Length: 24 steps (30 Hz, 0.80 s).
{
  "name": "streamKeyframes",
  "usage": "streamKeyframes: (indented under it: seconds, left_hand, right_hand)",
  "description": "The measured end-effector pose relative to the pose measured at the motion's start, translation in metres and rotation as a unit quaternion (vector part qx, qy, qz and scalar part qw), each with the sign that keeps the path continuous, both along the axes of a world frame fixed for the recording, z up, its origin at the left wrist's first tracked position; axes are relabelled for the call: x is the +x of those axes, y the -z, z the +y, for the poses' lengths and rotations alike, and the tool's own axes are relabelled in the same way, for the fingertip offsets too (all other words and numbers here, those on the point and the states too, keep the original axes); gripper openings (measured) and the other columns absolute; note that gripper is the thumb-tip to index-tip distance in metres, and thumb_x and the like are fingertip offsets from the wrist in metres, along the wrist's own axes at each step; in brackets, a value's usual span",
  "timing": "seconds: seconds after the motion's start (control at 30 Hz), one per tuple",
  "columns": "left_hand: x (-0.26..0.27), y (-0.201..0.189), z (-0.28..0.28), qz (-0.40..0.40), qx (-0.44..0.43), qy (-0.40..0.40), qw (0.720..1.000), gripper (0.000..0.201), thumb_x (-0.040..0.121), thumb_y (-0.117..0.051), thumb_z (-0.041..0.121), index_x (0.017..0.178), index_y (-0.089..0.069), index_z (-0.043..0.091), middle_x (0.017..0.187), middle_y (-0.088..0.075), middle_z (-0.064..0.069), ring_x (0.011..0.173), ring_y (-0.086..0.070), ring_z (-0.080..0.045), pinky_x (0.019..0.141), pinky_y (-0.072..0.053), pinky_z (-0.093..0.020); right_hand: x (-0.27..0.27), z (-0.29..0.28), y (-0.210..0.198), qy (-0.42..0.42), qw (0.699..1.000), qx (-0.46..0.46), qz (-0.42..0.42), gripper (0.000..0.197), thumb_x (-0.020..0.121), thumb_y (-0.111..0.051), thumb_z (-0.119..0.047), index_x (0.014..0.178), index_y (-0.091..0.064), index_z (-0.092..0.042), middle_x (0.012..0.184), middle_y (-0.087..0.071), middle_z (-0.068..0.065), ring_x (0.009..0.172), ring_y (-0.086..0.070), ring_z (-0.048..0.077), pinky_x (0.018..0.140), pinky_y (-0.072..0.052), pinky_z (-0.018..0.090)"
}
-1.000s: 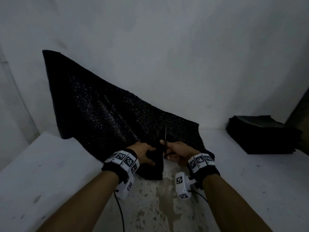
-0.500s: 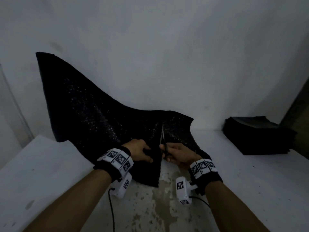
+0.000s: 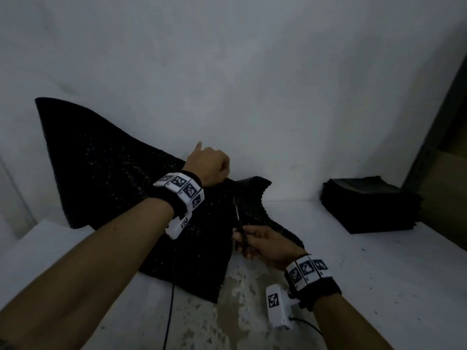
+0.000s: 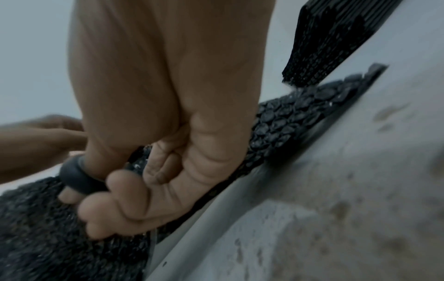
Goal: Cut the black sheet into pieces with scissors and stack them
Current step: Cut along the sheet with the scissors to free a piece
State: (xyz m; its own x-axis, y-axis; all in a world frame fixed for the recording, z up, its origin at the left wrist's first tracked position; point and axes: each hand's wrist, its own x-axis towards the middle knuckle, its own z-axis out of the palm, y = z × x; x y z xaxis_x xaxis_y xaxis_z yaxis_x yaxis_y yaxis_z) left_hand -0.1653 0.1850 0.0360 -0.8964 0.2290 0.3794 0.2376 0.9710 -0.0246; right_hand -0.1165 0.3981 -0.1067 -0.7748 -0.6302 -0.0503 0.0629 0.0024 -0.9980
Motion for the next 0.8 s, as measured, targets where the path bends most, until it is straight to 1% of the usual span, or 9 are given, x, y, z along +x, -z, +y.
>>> streamKeyframes:
  seconds: [0.1,0.17,0.23,0.27,0.33,0.4,0.47,0.6,0.8]
  left_hand:
    - [-0.007,0.002,-0.009,-0.013,0.120,-0.028,0.992,0.028,0.102,-0.043,0.035,0.099,-0.059,0.012,0.100,-0.069,-0.009,0.095,-0.063,-0.031,0.098,-0.046,-0.047]
    - [-0.003,0.001,-0.008,-0.051,0.192,0.024,0.980,0.045,0.094,-0.046,0.063,0.095,-0.058,0.020,0.096,-0.069,0.000,0.088,-0.064,-0.021,0.082,-0.052,-0.039]
    - [0.011,0.000,0.003,-0.092,0.158,0.076,0.980,0.064,0.070,-0.054,0.088,0.093,-0.056,0.028,0.094,-0.065,0.010,0.085,-0.060,-0.010,0.073,-0.051,-0.033]
    - [0.017,0.000,0.009,-0.093,0.104,0.087,0.986,0.066,0.063,-0.060,0.089,0.092,-0.055,0.029,0.094,-0.062,0.012,0.085,-0.058,-0.008,0.071,-0.050,-0.031]
    - [0.018,0.000,0.012,-0.070,0.019,0.106,0.992,0.050,0.070,-0.072,0.071,0.089,-0.056,0.027,0.091,-0.060,0.010,0.085,-0.059,-0.013,0.070,-0.050,-0.033]
    - [0.014,-0.005,0.005,-0.066,0.044,0.106,0.991,0.027,0.085,-0.073,0.045,0.087,-0.058,0.023,0.086,-0.060,0.003,0.086,-0.063,-0.023,0.070,-0.050,-0.034]
    - [0.010,-0.010,-0.002,-0.062,0.107,0.091,0.988,0.018,0.090,-0.070,0.034,0.089,-0.058,0.020,0.087,-0.063,-0.001,0.087,-0.064,-0.027,0.071,-0.048,-0.032]
    - [0.005,-0.014,-0.008,-0.061,0.208,0.047,0.975,0.010,0.091,-0.066,0.024,0.097,-0.062,0.018,0.109,-0.067,-0.011,0.096,-0.063,-0.025,0.079,-0.049,-0.029]
    - [0.006,-0.007,-0.005,-0.087,0.273,0.034,0.957,0.022,0.098,-0.053,0.032,0.094,-0.071,0.020,0.102,-0.070,-0.002,0.097,-0.063,-0.023,0.080,-0.043,-0.025]
  right_hand:
    - [0.006,0.005,-0.004,-0.008,1.000,-0.007,0.010,0.032,0.082,-0.071,-0.038,0.103,-0.072,-0.014,0.083,-0.063,0.010,0.062,-0.053,0.014,0.060,-0.045,0.020]
    - [0.009,0.008,-0.007,-0.005,1.000,-0.009,0.013,0.035,0.081,-0.072,-0.041,0.103,-0.073,-0.014,0.083,-0.063,0.010,0.063,-0.053,0.014,0.061,-0.044,0.020]
    - [0.009,0.009,-0.011,-0.007,1.000,-0.011,0.013,0.039,0.080,-0.073,-0.043,0.103,-0.072,-0.013,0.083,-0.063,0.010,0.063,-0.052,0.014,0.061,-0.042,0.021]
    - [0.009,0.009,-0.013,-0.008,1.000,-0.011,0.013,0.040,0.079,-0.075,-0.046,0.102,-0.072,-0.013,0.083,-0.063,0.009,0.062,-0.052,0.013,0.060,-0.041,0.021]
    - [0.009,0.008,-0.016,-0.009,1.000,-0.010,0.013,0.041,0.077,-0.078,-0.050,0.098,-0.072,-0.016,0.083,-0.063,0.009,0.062,-0.051,0.013,0.061,-0.040,0.021]
    - [0.010,0.008,-0.017,-0.009,1.000,-0.012,0.017,0.039,0.078,-0.078,-0.049,0.099,-0.073,-0.017,0.084,-0.063,0.009,0.062,-0.052,0.013,0.061,-0.041,0.021]
    - [0.010,0.009,-0.015,-0.009,1.000,-0.012,0.022,0.043,0.081,-0.074,-0.045,0.107,-0.071,-0.011,0.085,-0.063,0.008,0.064,-0.053,0.014,0.063,-0.042,0.022]
    - [0.014,0.011,-0.013,-0.006,0.999,-0.014,0.030,0.052,0.085,-0.072,-0.040,0.118,-0.064,0.000,0.088,-0.064,0.007,0.068,-0.054,0.013,0.065,-0.045,0.021]
    - [0.019,0.008,-0.012,-0.028,1.000,-0.006,0.012,0.037,0.090,-0.070,-0.037,0.114,-0.066,-0.009,0.084,-0.064,0.002,0.067,-0.054,0.013,0.066,-0.042,0.026]
